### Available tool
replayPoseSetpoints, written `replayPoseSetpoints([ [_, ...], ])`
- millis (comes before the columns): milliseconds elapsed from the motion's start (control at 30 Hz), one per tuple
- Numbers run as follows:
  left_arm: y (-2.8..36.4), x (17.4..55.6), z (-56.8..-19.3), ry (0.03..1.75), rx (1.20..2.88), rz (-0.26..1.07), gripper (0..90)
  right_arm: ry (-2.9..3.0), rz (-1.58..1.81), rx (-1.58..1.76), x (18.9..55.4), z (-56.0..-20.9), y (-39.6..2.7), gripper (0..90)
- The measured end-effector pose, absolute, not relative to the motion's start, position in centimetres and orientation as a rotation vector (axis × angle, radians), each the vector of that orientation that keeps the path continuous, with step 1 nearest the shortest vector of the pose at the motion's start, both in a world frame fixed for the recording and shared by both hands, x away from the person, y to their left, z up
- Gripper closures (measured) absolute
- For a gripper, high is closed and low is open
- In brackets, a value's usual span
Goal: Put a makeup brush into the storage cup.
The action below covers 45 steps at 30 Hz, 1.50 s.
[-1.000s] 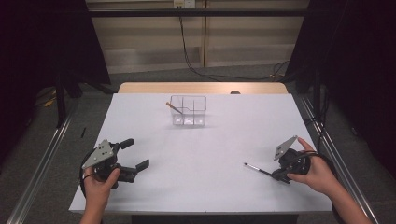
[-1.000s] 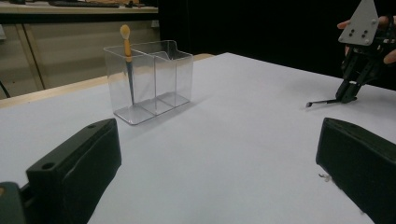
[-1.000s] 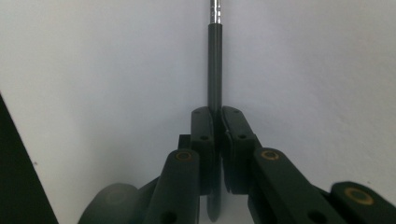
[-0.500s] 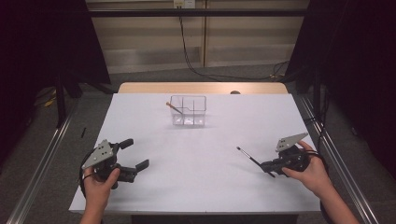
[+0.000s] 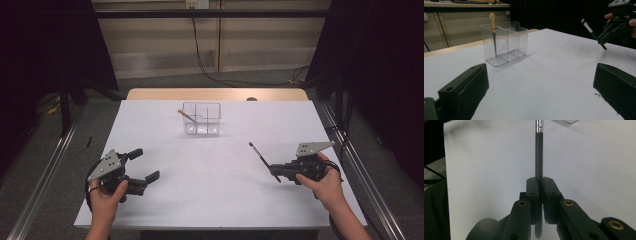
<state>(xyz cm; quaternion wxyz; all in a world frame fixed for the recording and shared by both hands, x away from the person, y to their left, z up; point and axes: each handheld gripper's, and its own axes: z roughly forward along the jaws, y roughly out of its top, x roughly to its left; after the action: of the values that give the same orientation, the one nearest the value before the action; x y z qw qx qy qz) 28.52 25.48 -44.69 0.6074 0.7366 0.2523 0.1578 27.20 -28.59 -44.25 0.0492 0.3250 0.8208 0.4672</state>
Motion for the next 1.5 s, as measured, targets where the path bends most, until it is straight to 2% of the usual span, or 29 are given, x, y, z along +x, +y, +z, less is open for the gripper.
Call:
replayPoseSetpoints([
  [600, 25.2, 28.5, -44.8, 0.586, 1.707, 0.352, 0.0, 2.308, 1.657, 0.967, 27.4, -43.9, -27.1, 84.9],
  [1500, 25.2, 28.6, -44.9, 0.584, 1.713, 0.347, 0.0, 2.272, 1.776, 0.885, 28.1, -44.0, -23.3, 84.9],
])
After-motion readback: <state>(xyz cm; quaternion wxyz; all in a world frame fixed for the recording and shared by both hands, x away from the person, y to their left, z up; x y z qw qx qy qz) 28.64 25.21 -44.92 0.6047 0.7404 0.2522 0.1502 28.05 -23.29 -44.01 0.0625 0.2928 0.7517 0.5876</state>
